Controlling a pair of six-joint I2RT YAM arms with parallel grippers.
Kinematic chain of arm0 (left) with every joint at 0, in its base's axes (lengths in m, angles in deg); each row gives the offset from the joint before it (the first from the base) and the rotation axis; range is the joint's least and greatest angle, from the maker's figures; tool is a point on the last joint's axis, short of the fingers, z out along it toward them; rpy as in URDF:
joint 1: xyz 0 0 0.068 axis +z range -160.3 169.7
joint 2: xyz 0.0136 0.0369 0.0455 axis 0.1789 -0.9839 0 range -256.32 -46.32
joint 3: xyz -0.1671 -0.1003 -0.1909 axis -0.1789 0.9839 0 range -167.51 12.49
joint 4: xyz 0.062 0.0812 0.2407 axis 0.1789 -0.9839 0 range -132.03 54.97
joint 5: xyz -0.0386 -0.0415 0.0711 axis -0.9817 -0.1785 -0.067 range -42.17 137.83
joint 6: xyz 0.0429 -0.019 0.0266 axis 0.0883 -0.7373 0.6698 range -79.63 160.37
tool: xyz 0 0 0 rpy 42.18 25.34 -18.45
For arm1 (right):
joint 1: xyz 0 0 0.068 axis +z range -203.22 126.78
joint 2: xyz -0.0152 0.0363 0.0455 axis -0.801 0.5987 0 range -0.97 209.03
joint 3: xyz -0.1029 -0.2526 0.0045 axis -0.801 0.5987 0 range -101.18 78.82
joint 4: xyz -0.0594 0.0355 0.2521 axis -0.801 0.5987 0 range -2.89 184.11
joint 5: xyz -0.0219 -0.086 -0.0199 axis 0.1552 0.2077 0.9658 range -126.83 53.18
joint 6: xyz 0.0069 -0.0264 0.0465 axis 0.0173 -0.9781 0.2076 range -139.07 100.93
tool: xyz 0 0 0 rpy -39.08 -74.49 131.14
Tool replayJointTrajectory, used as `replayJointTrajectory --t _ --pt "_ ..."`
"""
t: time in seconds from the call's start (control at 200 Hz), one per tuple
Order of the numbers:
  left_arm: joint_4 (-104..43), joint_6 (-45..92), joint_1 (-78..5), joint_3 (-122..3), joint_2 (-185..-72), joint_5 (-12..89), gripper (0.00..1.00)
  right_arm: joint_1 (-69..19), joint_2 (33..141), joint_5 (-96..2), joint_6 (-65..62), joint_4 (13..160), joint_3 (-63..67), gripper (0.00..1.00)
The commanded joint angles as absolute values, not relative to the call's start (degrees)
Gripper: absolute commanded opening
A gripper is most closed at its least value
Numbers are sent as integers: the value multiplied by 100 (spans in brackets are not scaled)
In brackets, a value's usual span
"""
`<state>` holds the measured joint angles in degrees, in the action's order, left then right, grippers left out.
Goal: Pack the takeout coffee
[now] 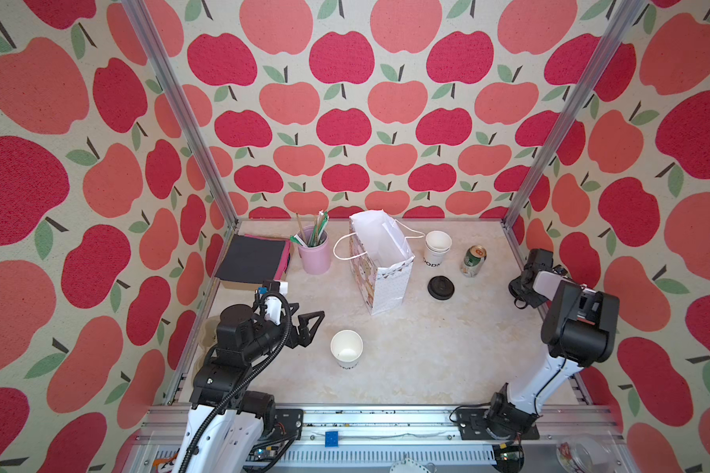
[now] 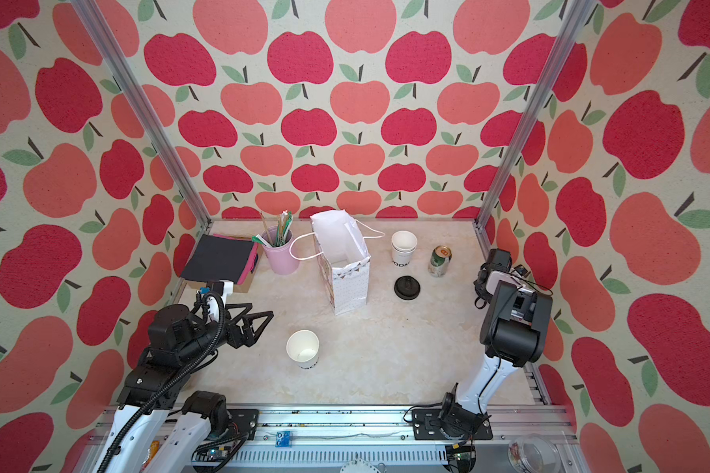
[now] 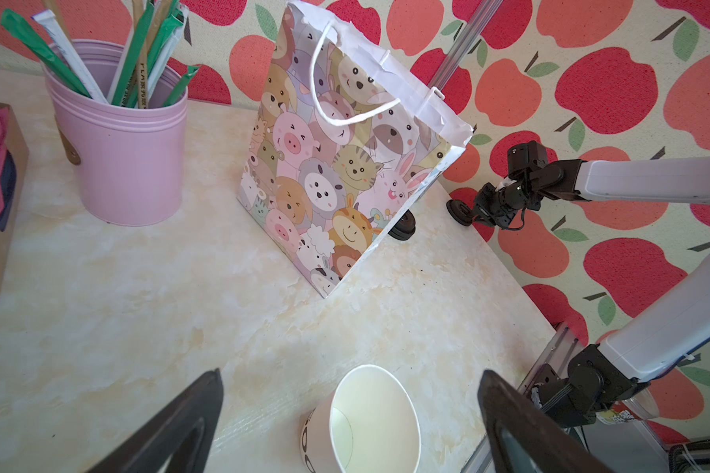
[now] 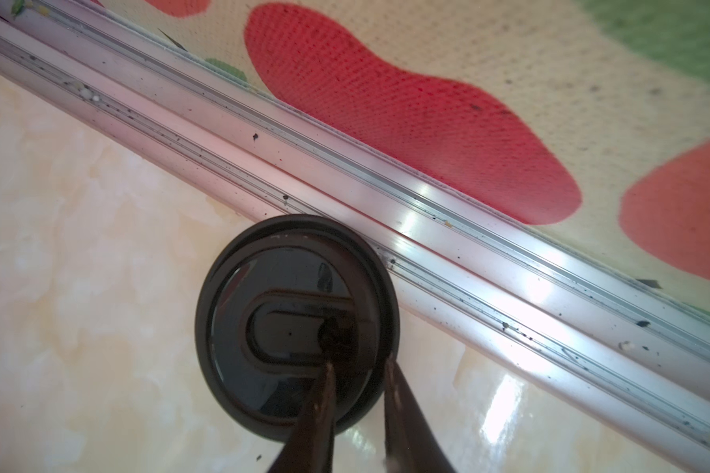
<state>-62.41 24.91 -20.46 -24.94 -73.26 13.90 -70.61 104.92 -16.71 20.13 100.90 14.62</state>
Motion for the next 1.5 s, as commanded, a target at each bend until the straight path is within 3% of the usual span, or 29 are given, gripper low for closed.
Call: replayJointTrajectory --t 0.0,0.27,0.655,0.951,1.226,1.396,1.496 --pt "-6164 2544 -2051 -2425 -7260 1347 99 -7103 10625 -1799 2092 10242 1335 17" --pt "-6157 2543 -2042 -2425 -7260 1338 99 -7103 10600 -1927 2130 10268 1380 6" --pt "-6141 2543 -2012 -2425 -7251 1321 99 -7011 10114 -2494 1836 10228 1834 1" --pt "-6142 2534 -2013 -2425 -7202 1320 99 -6598 9075 -3161 1484 10472 2647 0" --pt "-6125 2525 -2006 -2416 -7169 1321 99 -6053 7113 -3441 1310 10790 3722 0" --pt "-6122 2530 -1998 -2417 -7181 1312 99 -6022 6201 -2914 817 10843 3806 14" --pt "-6125 2530 -1997 -2425 -7181 1311 99 -6064 6296 -2620 528 10724 3647 35"
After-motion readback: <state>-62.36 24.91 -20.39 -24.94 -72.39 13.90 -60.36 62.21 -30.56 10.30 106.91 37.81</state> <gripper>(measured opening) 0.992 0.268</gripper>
